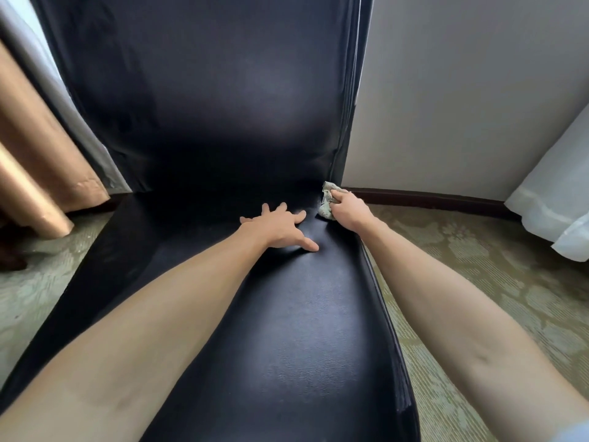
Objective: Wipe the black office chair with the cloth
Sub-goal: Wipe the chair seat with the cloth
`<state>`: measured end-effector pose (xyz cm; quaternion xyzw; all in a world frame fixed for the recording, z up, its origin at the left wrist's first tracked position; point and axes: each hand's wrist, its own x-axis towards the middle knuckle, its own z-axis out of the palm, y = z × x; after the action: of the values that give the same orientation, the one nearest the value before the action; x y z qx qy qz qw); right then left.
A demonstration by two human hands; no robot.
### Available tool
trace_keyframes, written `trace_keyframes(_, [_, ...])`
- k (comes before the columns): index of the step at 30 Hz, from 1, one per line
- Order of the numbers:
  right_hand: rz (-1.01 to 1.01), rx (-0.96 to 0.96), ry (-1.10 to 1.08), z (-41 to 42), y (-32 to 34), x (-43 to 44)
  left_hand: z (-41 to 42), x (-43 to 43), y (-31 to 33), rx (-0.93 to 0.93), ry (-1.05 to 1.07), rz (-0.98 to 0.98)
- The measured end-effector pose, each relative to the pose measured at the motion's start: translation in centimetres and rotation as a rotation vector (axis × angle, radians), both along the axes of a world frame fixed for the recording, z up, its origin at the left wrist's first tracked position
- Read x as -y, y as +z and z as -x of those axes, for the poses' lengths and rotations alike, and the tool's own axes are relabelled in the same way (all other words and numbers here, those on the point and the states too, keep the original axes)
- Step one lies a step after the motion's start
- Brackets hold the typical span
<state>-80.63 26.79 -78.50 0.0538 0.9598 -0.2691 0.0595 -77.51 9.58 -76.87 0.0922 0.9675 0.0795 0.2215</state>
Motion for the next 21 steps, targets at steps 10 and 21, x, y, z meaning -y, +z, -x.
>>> trace_keyframes(10, [-0.154, -0.016, 0.017, -3.0, -1.1, -0.2, 0.2, -0.1, -0.1, -0.005, 0.047, 0.019])
trace_keyframes(21, [-0.078, 0.025, -0.038, -3.7, -0.7, 0.4, 1.2, 0.2, -0.6, 0.032, 0.03, 0.003])
